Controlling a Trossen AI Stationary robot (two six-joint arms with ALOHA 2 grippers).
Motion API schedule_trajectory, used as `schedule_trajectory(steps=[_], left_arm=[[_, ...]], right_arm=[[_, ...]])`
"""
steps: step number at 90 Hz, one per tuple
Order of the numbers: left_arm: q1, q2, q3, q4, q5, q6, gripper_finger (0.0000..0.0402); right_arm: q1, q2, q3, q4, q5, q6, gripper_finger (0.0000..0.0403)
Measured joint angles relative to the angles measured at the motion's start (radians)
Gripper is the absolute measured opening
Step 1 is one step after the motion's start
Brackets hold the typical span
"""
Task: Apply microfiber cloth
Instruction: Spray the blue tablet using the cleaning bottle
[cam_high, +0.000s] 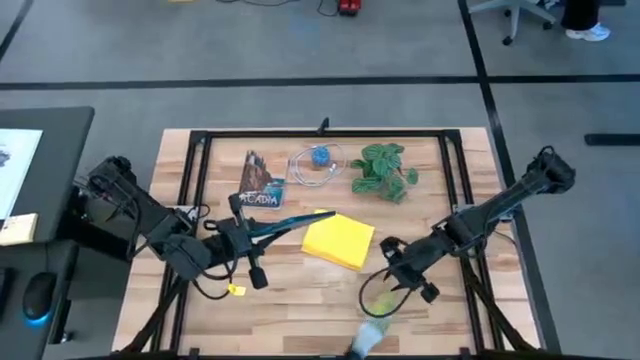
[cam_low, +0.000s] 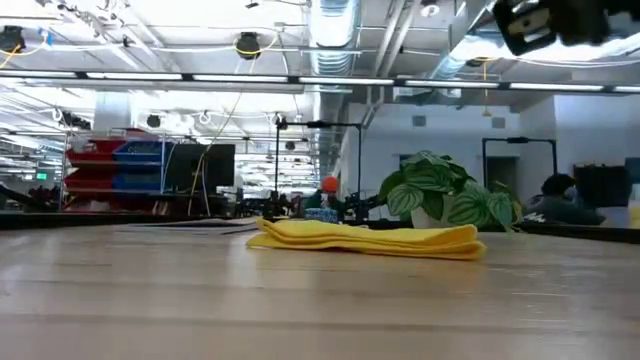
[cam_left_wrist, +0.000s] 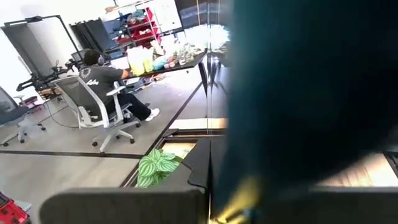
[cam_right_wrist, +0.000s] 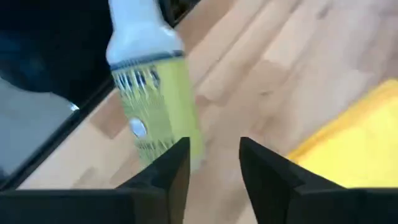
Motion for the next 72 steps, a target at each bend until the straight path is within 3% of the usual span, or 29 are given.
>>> schedule_trajectory(steps=[11,28,54,72], left_arm=[[0.0,0.0,0.0,-0.005,0.001,-0.003,0.0009],[0.0,0.0,0.0,-0.008,0.001,-0.005,0.0009],[0.0,0.0,0.0,-0.02,0.0,-0.017,0.0009],[0.0,0.0,0.0,-0.021,0.001,-0.033,0.0009]], right_arm=[[0.022,-0.017,-0.002,-0.028,0.07,-0.014,0.0165],[0.111,0.021,0.04,0.073,0.079,-0.007,0.019],[0.224,0.278,0.187,0.139,0.093,-0.062,0.0247],[0.261,0.453,0.331,0.114,0.093,-0.134,0.0256]])
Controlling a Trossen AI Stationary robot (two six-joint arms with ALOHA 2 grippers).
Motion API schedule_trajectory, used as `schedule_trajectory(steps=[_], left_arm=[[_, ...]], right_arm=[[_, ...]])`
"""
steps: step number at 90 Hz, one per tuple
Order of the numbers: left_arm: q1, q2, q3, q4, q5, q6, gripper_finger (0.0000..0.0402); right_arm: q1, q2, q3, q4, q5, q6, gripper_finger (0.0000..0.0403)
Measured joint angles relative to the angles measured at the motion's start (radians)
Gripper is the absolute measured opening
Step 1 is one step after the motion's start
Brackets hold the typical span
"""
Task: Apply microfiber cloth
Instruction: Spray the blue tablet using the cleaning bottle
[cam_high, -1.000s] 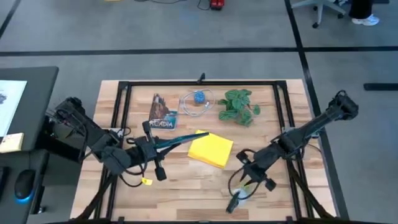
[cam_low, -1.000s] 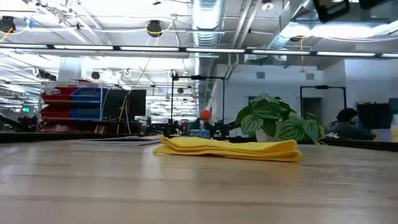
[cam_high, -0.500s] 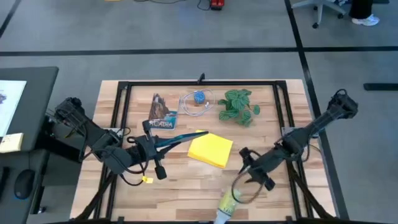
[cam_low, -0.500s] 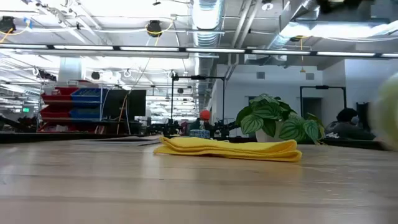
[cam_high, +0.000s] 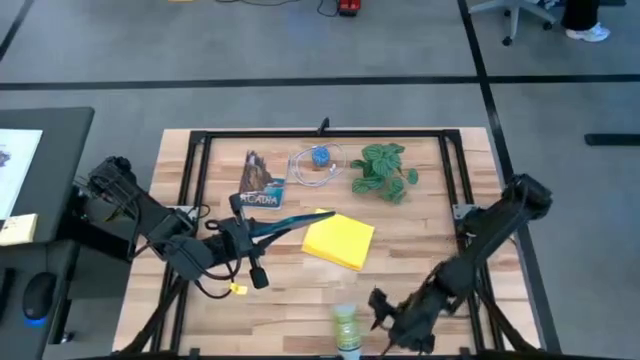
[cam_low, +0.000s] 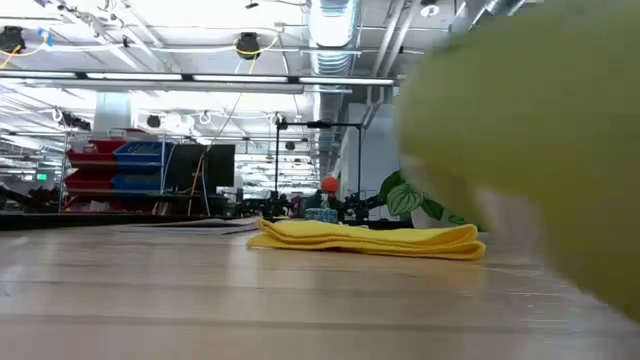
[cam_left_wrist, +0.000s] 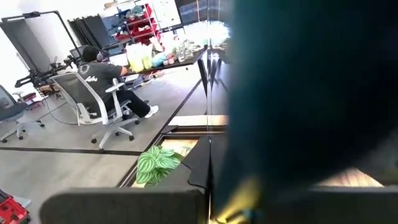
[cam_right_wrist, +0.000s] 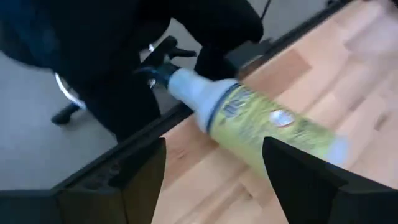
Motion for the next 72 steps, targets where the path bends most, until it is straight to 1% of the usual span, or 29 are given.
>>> schedule_trajectory(steps=[6,17,28,36,43,52,72], left_arm=[[0.0,0.0,0.0,0.0,0.0,-0.008,0.0009],[-0.007,0.0,0.0,0.0,0.001,-0.024,0.0009],[-0.019,0.0,0.0,0.001,0.002,-0.024,0.0009],[-0.02,0.0,0.0,0.001,0.005,-0.024,0.0009],[-0.02,0.0,0.0,0.002,0.004,-0.016,0.0009],[-0.019,0.0,0.0,0.005,0.0,-0.004,0.0009],[-0.012,0.0,0.0,0.01,-0.001,-0.019,0.0009]], right_arm=[[0.0,0.045,0.037,-0.006,-0.001,0.014,0.0256],[0.027,0.105,0.086,-0.049,0.0,0.132,0.0256],[0.077,0.109,0.114,-0.041,0.006,0.196,0.0256],[0.111,0.108,0.121,-0.04,0.054,0.209,0.0256],[0.13,0.116,0.121,-0.047,0.093,0.127,0.0256],[0.136,0.124,0.121,-0.07,0.123,-0.045,0.0256],[0.061,0.124,0.122,-0.081,0.159,-0.304,0.0256]])
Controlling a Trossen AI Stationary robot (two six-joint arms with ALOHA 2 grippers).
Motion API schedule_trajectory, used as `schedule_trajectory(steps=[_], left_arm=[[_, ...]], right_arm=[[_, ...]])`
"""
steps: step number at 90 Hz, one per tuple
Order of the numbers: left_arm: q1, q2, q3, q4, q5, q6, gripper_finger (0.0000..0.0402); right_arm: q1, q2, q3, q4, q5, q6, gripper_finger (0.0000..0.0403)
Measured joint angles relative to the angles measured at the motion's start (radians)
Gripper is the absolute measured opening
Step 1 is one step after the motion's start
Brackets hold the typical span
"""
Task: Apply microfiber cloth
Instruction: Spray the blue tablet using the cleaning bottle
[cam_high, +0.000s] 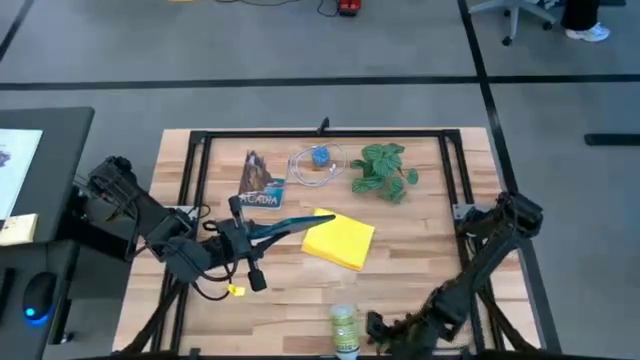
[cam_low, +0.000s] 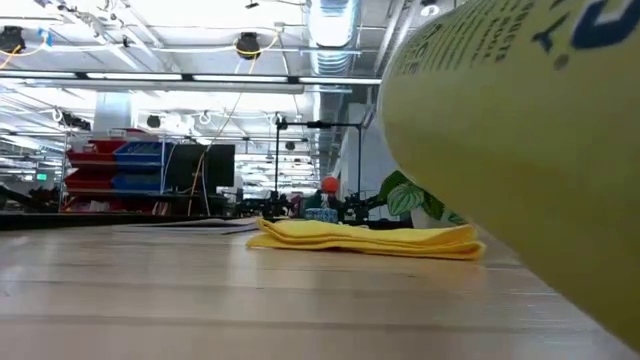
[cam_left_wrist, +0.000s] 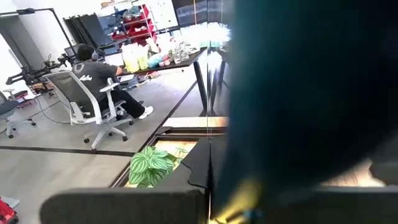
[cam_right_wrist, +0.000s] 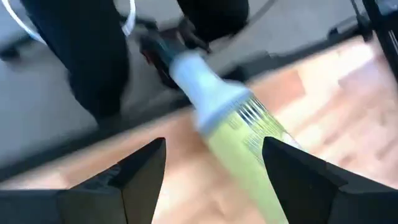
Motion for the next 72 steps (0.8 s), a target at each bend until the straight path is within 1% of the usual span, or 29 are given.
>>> schedule_trajectory(steps=[9,19,33,39,46,51,60,66,72], left_arm=[[0.0,0.0,0.0,0.001,0.0,-0.016,0.0009],[0.0,0.0,0.0,0.0,0.001,-0.033,0.0009],[0.0,0.0,0.0,-0.012,0.001,-0.065,0.0009],[0.0,0.0,0.0,-0.013,0.001,-0.077,0.0009],[0.0,0.0,0.0,-0.013,0.0,-0.093,0.0009],[0.0,0.0,0.0,-0.013,0.001,-0.102,0.0009],[0.0,0.0,0.0,-0.013,0.002,-0.103,0.0009],[0.0,0.0,0.0,-0.013,0.001,-0.103,0.0009],[0.0,0.0,0.0,-0.013,0.001,-0.103,0.0009]], right_arm=[[-0.034,0.0,0.0,0.006,-0.002,-0.084,0.0256],[-0.056,0.0,0.009,-0.005,-0.006,-0.134,0.0256],[-0.075,0.0,0.027,0.025,-0.008,-0.194,0.0256],[-0.082,0.0,0.033,0.063,-0.067,-0.152,0.0256],[-0.097,0.0,0.034,0.145,-0.175,-0.044,0.0256],[-0.099,0.0,0.034,0.2,-0.228,0.02,0.0256],[-0.092,0.033,0.038,0.29,-0.278,0.083,0.0256],[-0.081,0.077,0.042,0.294,-0.311,0.123,0.0256],[-0.07,0.139,0.072,0.285,-0.319,0.158,0.0256]])
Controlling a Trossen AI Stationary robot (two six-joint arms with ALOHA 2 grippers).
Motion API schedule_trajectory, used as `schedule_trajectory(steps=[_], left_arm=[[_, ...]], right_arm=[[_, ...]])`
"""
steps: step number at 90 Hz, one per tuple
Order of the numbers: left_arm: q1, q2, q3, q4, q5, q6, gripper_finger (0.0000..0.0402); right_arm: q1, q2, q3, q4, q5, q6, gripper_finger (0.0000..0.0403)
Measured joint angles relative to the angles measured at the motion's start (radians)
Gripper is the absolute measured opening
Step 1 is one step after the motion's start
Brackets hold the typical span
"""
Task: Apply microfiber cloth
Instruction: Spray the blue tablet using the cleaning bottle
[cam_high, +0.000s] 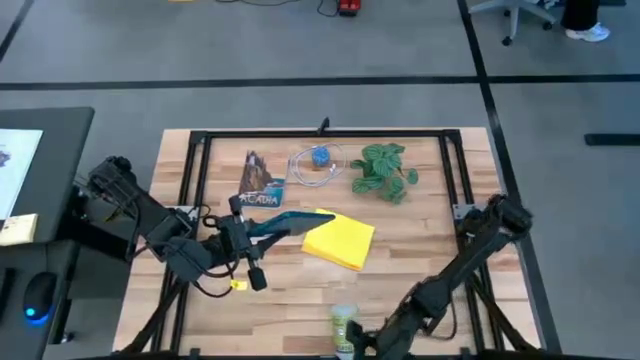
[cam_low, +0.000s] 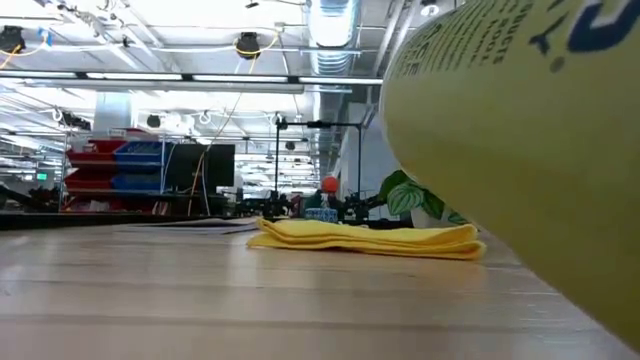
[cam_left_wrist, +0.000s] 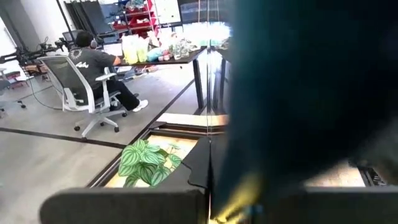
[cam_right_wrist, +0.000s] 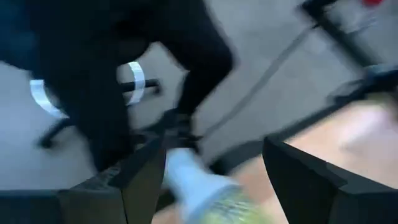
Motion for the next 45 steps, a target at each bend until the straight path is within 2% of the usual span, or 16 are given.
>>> schedule_trajectory(steps=[20,34,45], left_arm=[[0.0,0.0,0.0,-0.002,0.0,-0.012,0.0009],[0.0,0.0,0.0,-0.002,0.0,-0.014,0.0009],[-0.001,0.0,0.0,-0.007,0.0,-0.014,0.0009]], right_arm=[[0.014,0.172,0.175,-0.062,0.053,0.023,0.0256],[0.003,0.223,0.237,-0.16,0.056,0.038,0.0256],[-0.023,0.223,0.237,-0.245,0.202,0.038,0.0256]])
